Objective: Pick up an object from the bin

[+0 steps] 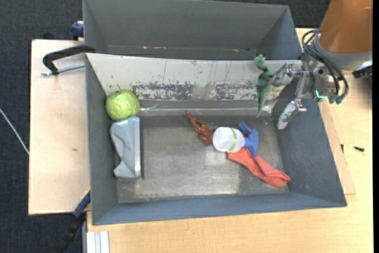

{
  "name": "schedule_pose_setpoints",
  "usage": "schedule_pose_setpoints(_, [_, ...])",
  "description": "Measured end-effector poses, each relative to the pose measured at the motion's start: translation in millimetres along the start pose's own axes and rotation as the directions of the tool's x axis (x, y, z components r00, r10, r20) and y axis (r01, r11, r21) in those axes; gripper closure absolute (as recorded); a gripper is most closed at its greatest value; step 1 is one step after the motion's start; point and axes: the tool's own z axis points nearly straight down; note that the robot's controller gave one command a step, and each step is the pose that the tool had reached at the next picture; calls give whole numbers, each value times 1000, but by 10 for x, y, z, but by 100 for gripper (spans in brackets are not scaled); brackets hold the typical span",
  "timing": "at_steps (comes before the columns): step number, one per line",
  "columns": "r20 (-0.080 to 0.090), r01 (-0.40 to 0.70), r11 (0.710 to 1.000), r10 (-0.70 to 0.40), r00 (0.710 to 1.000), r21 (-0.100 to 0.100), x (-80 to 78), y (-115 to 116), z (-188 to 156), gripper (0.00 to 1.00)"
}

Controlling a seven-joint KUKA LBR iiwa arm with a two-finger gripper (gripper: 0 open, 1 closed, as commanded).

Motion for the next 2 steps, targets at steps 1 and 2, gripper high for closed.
schedule_pose_setpoints(1, [8,1,1000,-1,1000,1,-16,3,-47,0])
schedule_pose_setpoints(2, [15,-20,1000,20,1000,2,-15,44,420,0])
